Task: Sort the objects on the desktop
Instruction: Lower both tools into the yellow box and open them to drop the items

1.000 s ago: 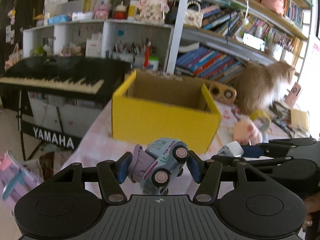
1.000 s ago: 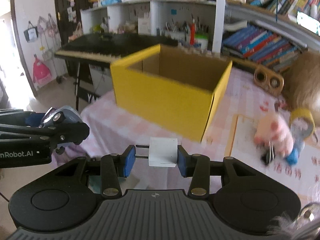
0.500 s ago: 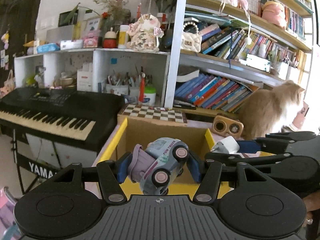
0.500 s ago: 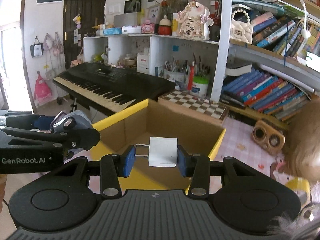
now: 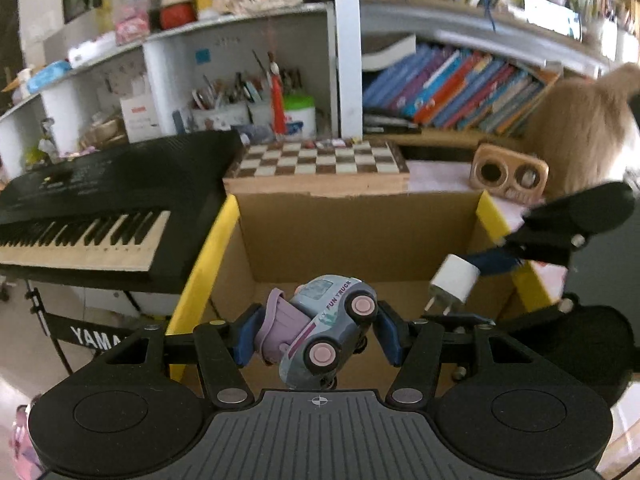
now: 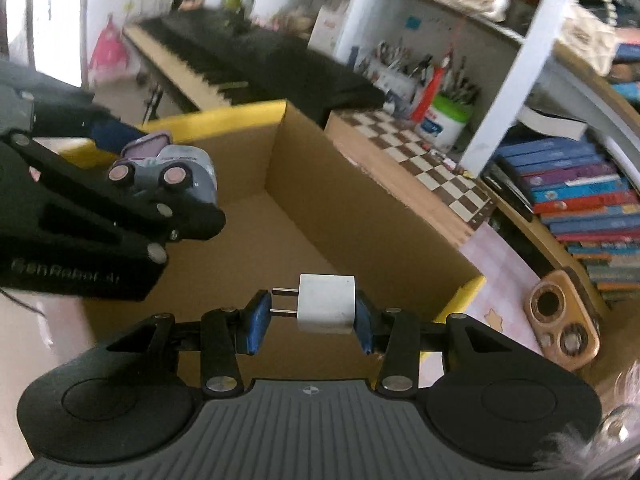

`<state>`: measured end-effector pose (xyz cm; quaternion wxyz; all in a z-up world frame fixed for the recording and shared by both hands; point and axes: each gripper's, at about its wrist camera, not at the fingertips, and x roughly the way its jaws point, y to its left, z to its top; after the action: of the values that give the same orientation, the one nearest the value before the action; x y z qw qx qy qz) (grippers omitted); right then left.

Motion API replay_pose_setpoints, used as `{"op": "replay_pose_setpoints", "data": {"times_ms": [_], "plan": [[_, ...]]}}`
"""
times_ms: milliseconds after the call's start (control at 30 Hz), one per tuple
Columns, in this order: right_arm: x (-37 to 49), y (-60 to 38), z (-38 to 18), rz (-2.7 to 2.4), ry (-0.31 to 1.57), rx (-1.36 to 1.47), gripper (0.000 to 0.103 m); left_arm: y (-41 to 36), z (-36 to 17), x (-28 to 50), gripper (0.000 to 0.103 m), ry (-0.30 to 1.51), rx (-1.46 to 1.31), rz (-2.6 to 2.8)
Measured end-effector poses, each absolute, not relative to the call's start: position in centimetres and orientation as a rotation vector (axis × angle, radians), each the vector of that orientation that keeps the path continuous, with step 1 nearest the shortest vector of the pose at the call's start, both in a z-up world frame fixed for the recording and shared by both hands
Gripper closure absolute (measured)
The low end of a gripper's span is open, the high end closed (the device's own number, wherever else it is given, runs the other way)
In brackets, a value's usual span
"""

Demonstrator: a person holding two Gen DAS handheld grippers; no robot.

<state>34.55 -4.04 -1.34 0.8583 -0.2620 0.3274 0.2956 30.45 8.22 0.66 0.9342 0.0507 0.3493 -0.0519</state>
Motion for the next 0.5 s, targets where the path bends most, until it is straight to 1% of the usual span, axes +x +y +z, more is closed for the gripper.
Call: {"op": "replay_pose_setpoints", "data": {"times_ms": [233,500], "plan": [[38.0,-2.7,-3.3,0.658,0.747,-0.703,0.062,8.1,-0.9,33.0,0.045,0.797,0.117,-0.1],[39.4,-2.0,-4.0,0.719,0.782,-0.736,0.062,8.1,-2.0,34.0,0.044,0.829,0.116,-0.099]]}}
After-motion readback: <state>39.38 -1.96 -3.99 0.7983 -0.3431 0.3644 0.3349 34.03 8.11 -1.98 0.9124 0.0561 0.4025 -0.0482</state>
